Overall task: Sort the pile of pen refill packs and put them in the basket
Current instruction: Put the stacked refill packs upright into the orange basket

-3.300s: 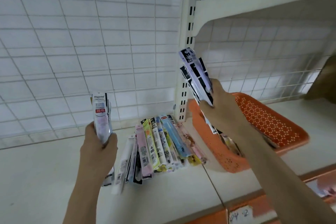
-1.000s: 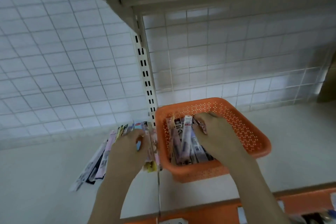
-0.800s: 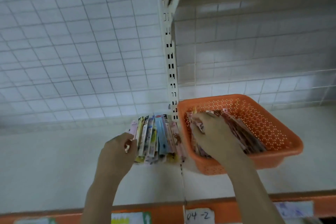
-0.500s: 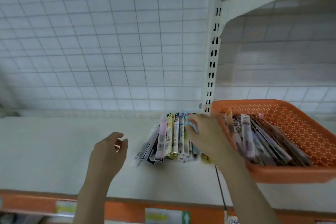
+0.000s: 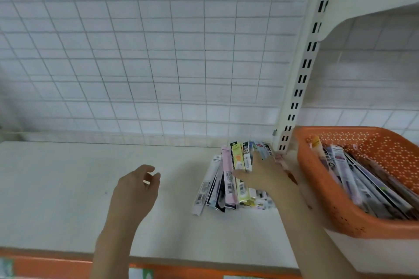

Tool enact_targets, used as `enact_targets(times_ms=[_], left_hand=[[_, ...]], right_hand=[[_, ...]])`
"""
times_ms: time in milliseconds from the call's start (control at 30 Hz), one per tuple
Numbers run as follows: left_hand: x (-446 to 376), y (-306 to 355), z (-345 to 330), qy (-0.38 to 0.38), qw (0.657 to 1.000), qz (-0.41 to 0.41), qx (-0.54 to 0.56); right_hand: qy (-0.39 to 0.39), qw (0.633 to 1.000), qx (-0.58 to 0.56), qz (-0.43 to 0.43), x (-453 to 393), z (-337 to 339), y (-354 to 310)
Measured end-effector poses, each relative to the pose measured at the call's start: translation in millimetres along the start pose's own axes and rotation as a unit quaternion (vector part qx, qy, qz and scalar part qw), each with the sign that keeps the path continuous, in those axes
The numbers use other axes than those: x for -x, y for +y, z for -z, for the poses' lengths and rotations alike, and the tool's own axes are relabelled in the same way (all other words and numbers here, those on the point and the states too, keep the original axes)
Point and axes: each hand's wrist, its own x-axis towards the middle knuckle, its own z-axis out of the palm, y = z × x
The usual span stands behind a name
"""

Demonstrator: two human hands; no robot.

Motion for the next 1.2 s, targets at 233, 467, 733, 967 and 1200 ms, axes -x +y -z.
enact_targets(times_ms=[233, 467, 733, 967, 1200], left_hand=[[-11.7, -1.3, -10.7, -0.024, 0.999, -0.021, 0.006], [-11.9, 3.1, -22.4, -0.054, 0.998, -0.035, 0.011], [-7.3, 10.3, -32.2, -0.069, 0.997, -0.031, 0.014], [-3.0, 15.7, -39.1, -0.073, 0.997, -0.033, 0.002], [-1.6, 31.8, -42.3, -0.087, 0.996, -0.023, 0.004]], right_hand=[[0.036, 0.997, -0.034, -0.066, 4.6, 11.6, 1.6], [0.08, 0.991, -0.065, -0.088, 14.4, 19.1, 9.4], [0.105, 0.988, -0.076, -0.085, 17.7, 15.6, 19.8], [0.098, 0.989, -0.092, -0.065, 21.4, 15.9, 18.8], [0.104, 0.983, -0.146, -0.043, 19.8, 29.6, 26.7]])
